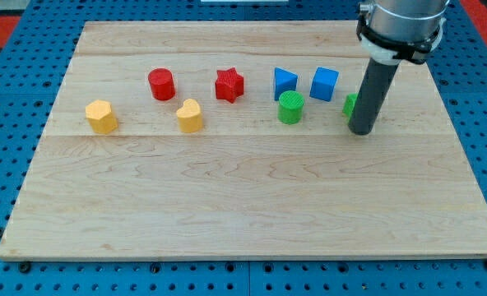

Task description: Place the yellow blocks and the red circle in a triangle shape

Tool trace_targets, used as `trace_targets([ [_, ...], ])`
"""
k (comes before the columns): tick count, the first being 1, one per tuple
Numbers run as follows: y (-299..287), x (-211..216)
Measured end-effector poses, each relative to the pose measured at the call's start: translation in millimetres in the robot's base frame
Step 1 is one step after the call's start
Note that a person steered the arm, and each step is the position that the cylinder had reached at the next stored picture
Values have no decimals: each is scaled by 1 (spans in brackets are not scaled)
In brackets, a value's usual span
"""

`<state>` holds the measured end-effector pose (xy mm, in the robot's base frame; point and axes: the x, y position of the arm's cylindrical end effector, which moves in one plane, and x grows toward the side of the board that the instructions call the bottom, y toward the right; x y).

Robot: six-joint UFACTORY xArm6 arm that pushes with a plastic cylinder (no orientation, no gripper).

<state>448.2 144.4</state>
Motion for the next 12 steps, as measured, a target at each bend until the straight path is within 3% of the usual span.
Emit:
trace_targets([
  [1,-108,11],
  [3,-230,-2],
  [4,-232,-36],
  [5,-226,19],
  [6,-273,61],
  [7,-316,46],
  [8,-330,-8],
  [9,-323,-26],
  [10,-281,-55],
  [11,-284,-76],
  [12,-256,-80],
])
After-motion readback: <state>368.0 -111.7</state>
